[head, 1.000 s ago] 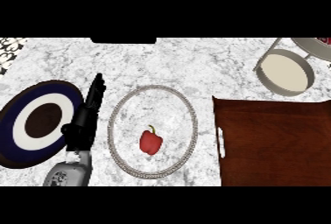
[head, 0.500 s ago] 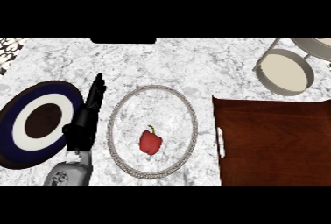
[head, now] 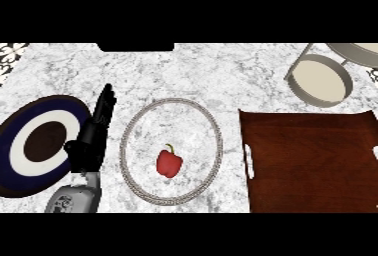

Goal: Pick the can from the tray and place it in the tiered basket

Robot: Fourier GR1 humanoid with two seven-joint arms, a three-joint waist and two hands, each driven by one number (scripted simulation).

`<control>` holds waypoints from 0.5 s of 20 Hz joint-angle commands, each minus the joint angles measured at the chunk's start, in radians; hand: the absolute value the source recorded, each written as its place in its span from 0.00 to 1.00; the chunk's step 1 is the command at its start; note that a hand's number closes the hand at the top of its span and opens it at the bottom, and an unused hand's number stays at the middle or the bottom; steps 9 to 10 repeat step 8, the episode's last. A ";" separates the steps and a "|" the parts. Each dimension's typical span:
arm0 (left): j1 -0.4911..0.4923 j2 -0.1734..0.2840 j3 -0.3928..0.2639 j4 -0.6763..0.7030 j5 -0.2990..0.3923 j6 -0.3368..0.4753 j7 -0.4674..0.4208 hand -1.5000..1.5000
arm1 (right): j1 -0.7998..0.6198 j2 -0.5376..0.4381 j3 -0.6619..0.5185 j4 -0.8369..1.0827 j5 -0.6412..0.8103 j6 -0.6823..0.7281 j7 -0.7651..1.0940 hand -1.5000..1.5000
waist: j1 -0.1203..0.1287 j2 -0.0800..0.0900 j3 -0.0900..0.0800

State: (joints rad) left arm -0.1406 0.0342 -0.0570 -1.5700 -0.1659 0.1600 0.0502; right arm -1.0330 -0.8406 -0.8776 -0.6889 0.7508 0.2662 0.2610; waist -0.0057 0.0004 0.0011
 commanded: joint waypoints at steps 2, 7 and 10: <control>-0.019 -0.027 -0.001 0.032 -0.002 0.020 -0.011 0.50 | 0.140 -0.162 -0.150 0.086 -0.121 0.094 -0.114 0.00 | -0.012 0.003 0.001; 0.016 -0.009 0.001 0.013 -0.011 0.015 -0.011 0.50 | 0.389 -0.253 -0.286 0.141 -0.220 0.225 -0.261 0.00 | -0.024 -0.002 0.001; 0.024 -0.033 -0.053 0.009 -0.030 0.059 -0.020 0.50 | 0.394 -0.311 -0.283 0.186 -0.221 0.245 -0.299 0.00 | -0.011 0.001 0.002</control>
